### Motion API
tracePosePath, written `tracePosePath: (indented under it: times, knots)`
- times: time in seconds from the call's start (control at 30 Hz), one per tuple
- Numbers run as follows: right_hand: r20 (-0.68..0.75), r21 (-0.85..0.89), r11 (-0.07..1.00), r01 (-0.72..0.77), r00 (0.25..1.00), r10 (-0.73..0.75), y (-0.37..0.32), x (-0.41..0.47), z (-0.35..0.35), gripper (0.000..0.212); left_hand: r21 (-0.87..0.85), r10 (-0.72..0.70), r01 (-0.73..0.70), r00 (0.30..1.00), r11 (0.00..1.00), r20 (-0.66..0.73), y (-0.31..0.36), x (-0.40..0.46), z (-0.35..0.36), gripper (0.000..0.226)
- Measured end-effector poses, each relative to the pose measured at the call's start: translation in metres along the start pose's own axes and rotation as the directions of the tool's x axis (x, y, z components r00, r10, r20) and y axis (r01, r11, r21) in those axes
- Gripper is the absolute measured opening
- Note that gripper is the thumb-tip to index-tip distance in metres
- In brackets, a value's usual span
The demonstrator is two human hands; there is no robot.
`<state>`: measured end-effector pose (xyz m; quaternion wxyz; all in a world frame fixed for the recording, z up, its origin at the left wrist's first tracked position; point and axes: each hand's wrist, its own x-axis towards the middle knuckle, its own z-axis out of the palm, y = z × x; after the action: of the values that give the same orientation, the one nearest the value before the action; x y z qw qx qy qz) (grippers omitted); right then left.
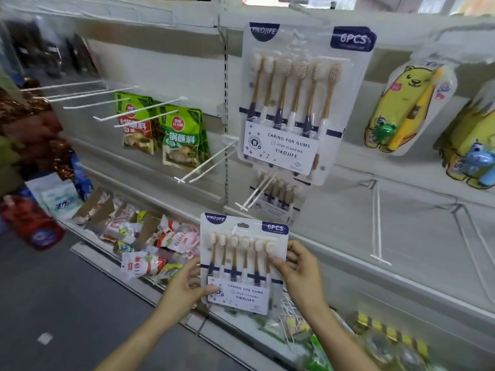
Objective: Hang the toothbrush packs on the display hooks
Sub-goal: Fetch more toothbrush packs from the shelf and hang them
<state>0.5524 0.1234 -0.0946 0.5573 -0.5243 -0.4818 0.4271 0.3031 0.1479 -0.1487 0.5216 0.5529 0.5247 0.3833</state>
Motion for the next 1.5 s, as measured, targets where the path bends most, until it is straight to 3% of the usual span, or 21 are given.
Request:
tracePosePath:
  times: [0.53, 0.77, 1.0, 1.2, 1.3, 1.43, 1.5]
  knots:
    - [-0.201, -0.079, 0.996, 0.032, 0.978, -0.048, 0.014, 0.037, 0.029, 0.024, 0.063, 0.044, -0.057, 0.98, 0.996, 0.192, -0.014, 0.087, -0.023, 0.057]
    - [-0.264, -0.118, 0.991, 0.06, 0.96, -0.089, 0.018, 0.037, 0.025, 0.023, 0.061, 0.035, -0.048, 0.979, 0.997, 0.2, -0.013, 0.101, -0.018, 0.054]
    - [-0.284, -0.138, 0.988, 0.066, 0.953, -0.104, 0.019, 0.05, 0.016, 0.022, 0.092, 0.03, -0.054, 0.969, 0.994, 0.246, -0.014, 0.126, -0.014, 0.087]
    - [-0.306, -0.264, 0.964, 0.011, 0.947, -0.094, 0.025, 0.097, 0.003, 0.018, 0.157, 0.034, -0.079, 0.962, 0.984, 0.27, 0.008, 0.164, 0.002, 0.052]
    - [-0.332, -0.329, 0.944, -0.008, 0.937, -0.107, 0.028, 0.126, -0.005, 0.016, 0.159, 0.035, -0.082, 0.959, 0.984, 0.28, 0.021, 0.191, 0.013, 0.048]
    - [-0.389, -0.374, 0.925, -0.065, 0.917, -0.093, 0.036, 0.162, -0.013, 0.03, 0.236, 0.071, -0.141, 0.957, 0.962, 0.281, 0.028, 0.23, 0.021, 0.058]
    - [-0.424, -0.403, 0.908, -0.114, 0.903, -0.074, 0.04, 0.177, -0.016, 0.027, 0.249, 0.089, -0.166, 0.952, 0.954, 0.294, 0.032, 0.241, 0.025, 0.05]
